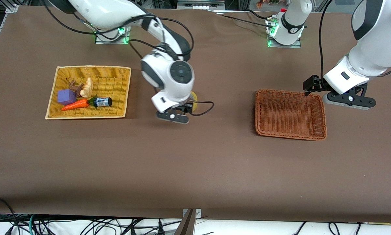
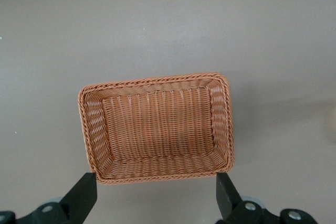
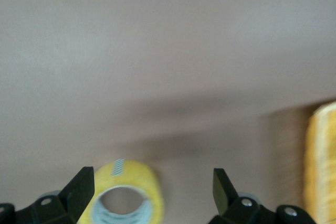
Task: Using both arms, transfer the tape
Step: 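Grasp the tape with the left gripper while the right gripper releases, retracts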
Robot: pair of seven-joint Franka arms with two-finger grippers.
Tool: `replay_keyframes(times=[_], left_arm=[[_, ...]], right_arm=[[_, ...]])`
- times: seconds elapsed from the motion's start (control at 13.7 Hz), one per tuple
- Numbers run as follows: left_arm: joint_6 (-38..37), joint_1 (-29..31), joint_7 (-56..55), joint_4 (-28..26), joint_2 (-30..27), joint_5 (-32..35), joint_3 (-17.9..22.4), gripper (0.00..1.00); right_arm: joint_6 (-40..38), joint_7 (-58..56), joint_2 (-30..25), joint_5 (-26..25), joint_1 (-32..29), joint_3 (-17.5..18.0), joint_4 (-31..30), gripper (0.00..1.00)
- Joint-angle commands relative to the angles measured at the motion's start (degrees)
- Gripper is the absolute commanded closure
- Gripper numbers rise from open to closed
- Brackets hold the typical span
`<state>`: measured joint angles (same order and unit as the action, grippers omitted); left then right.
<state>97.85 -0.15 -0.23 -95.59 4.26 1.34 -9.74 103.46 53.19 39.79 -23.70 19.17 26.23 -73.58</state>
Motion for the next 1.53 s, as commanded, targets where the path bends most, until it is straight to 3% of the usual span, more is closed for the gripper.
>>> replay_keyframes(times=[0.0, 0.22, 0.58, 0.8, 1.02, 1.46], left_arm=[[-1.78, -1.08, 0.32, 3.39, 1.36, -2.55, -0.02, 0.00], [-1.96, -4.76, -1.51, 4.62, 1.89, -3.62, -0.02, 0.00], [-0.73, -14.95, -24.07, 4.62, 7.93, -5.20, -0.02, 0.00], [7.15, -18.56, -27.10, 4.54, 14.96, -12.13, -0.02, 0.00], [12.70, -24.00, -27.27, 4.54, 20.24, -12.24, 0.07, 0.00], [24.75, -33.33, -34.91, 4.36, 30.18, -11.97, 0.25, 0.00]], right_arm=[[-3.24, -15.52, -5.76, 4.10, -7.97, 0.58, -1.30, 0.00], [-8.61, -27.58, -8.84, 4.54, -16.15, 0.49, -1.21, 0.00], [-10.81, -43.34, -12.89, 14.11, -30.92, 0.14, -0.95, 0.00], [-12.39, -45.45, -19.29, 16.66, -31.29, -5.74, -2.00, 0.00], [-13.11, -46.95, -27.11, 17.19, -31.29, -10.66, -9.18, 0.00], [-13.99, -46.87, -36.08, 18.33, -31.12, -16.99, -13.76, 0.00]])
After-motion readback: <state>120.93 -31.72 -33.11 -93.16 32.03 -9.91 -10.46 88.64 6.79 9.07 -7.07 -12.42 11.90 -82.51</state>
